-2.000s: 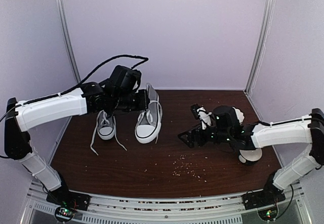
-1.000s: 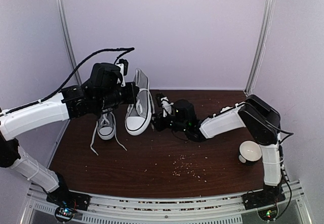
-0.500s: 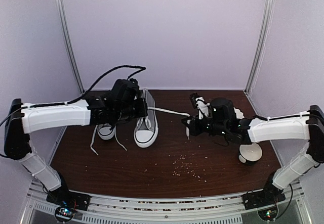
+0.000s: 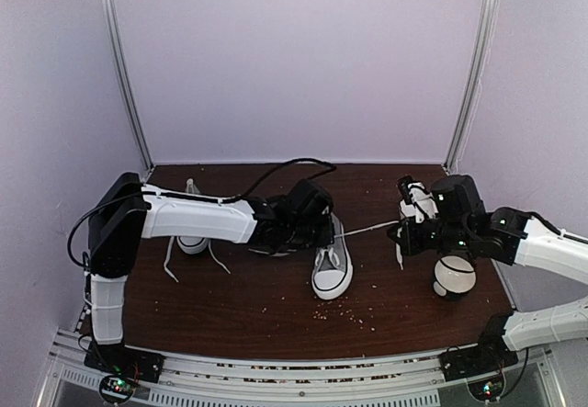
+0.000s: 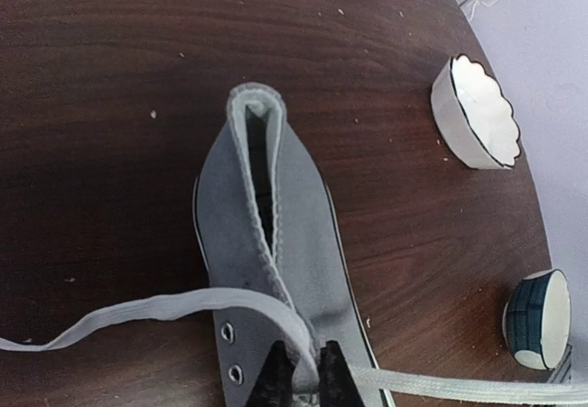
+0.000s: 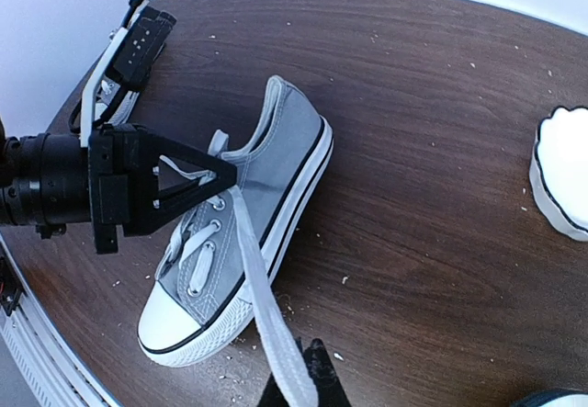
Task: Tie the shoes
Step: Place the shoe at the center of the board.
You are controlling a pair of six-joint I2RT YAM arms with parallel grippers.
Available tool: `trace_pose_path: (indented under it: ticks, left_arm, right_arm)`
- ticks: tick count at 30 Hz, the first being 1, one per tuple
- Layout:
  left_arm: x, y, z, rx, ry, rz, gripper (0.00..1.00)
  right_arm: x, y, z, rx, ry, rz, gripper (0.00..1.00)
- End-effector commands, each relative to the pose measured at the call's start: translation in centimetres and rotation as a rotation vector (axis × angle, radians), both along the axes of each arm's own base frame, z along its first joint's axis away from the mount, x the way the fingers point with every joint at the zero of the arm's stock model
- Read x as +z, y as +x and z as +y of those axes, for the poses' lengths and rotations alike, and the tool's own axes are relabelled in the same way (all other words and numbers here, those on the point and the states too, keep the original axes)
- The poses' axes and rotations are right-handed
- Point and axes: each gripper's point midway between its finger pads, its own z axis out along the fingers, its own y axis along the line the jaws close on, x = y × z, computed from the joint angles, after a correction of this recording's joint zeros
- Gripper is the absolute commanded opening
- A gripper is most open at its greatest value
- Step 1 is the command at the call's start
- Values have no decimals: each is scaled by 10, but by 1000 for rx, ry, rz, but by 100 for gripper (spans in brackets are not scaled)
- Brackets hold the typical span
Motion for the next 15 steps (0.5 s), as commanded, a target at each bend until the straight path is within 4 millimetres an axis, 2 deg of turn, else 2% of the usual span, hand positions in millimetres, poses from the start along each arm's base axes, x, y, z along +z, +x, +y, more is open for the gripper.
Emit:
trace_pose_path:
  ticks: [1, 2, 6, 7, 9, 10, 12, 13, 14, 15]
  left_arm:
    - [0, 1, -26, -40, -97, 21, 0]
    - [0, 0, -29, -65, -105, 14, 7]
    - [19, -8, -36, -188, -125, -70, 54]
    - [31, -10, -34, -220, -124, -115, 64]
    - [69, -21, -30, -363, -97, -280, 81]
    - [88, -29, -26, -451, -76, -367, 85]
    - [108, -60, -18, -715, -3, -516, 89]
    - [110, -79, -9, -879, 34, -562, 89]
    - [101, -94, 5, -1008, 91, -557, 89]
    - [93, -97, 24, -1066, 147, -535, 89]
  right_arm:
    - [-8, -6, -16, -49, -7, 98, 0]
    - [-9, -6, -17, -54, -6, 109, 0]
    - [-7, -3, -18, -54, -4, 124, 0]
    - [-6, -1, -19, -57, -7, 125, 0]
    - [-4, 1, -21, -61, -18, 127, 0]
    - [-3, 3, -22, -64, -19, 127, 0]
    - [1, 6, -22, -63, -8, 126, 0]
    - [3, 7, -20, -57, 5, 123, 0]
    - [3, 9, -18, -54, 13, 122, 0]
    - [1, 11, -16, -53, 17, 123, 0]
